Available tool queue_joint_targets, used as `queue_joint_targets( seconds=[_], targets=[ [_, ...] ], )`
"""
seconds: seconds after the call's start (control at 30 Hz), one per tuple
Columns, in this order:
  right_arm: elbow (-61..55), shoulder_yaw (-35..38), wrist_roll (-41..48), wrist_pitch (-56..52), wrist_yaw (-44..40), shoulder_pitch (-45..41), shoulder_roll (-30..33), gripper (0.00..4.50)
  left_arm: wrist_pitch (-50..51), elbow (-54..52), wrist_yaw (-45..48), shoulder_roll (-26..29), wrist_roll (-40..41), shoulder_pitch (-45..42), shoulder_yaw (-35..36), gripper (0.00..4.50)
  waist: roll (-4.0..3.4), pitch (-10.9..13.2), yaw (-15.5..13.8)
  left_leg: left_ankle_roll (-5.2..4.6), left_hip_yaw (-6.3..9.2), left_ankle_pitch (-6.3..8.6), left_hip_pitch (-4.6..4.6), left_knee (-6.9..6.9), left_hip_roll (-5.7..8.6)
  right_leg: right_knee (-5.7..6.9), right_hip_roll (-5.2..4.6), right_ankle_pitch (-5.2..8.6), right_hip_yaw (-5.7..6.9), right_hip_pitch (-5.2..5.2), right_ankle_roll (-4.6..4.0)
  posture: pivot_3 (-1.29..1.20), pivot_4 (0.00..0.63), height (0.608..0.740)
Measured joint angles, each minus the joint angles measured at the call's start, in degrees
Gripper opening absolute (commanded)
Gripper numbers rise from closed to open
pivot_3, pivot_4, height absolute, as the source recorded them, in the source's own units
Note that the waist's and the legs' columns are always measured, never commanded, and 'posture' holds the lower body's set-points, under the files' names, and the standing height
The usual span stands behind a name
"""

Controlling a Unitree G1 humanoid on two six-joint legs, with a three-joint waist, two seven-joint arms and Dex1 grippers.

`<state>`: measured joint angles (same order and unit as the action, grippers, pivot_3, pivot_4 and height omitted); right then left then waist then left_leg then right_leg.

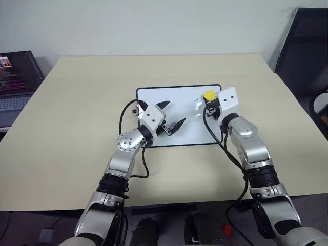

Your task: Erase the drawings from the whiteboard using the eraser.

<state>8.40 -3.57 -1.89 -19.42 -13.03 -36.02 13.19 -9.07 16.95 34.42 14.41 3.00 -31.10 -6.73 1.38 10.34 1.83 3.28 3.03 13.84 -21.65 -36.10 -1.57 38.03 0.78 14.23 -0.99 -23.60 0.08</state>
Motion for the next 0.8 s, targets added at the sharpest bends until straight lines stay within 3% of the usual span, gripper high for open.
queue_joint_targets(
  seconds=[0.43, 0.8],
  targets=[
    [-7.90, -2.07, -1.67, -6.34, -2.13, 5.34, 2.71, 1.23, 0.19, -0.01, -0.01, 0.20, 0.00, 0.13, 0.19, 4.50, 0.01, -0.01, -0.05, 0.00, 0.00, 0.00, 0.15, -0.02, 0.01, 0.01, 0.00, 0.00, 0.01, 0.14, 0.00, 0.00, 0.150, 0.740],
    [-6.79, -1.79, -1.58, -4.06, -0.53, 4.70, 1.74, 1.23, 0.21, 0.01, 0.08, 0.14, 0.00, 0.10, 0.18, 4.50, 0.01, 0.00, 0.00, 0.00, -0.01, 0.00, 0.10, -0.01, 0.01, -0.02, 0.00, 0.00, 0.00, 0.09, 0.01, 0.00, 0.150, 0.740]
  ],
)
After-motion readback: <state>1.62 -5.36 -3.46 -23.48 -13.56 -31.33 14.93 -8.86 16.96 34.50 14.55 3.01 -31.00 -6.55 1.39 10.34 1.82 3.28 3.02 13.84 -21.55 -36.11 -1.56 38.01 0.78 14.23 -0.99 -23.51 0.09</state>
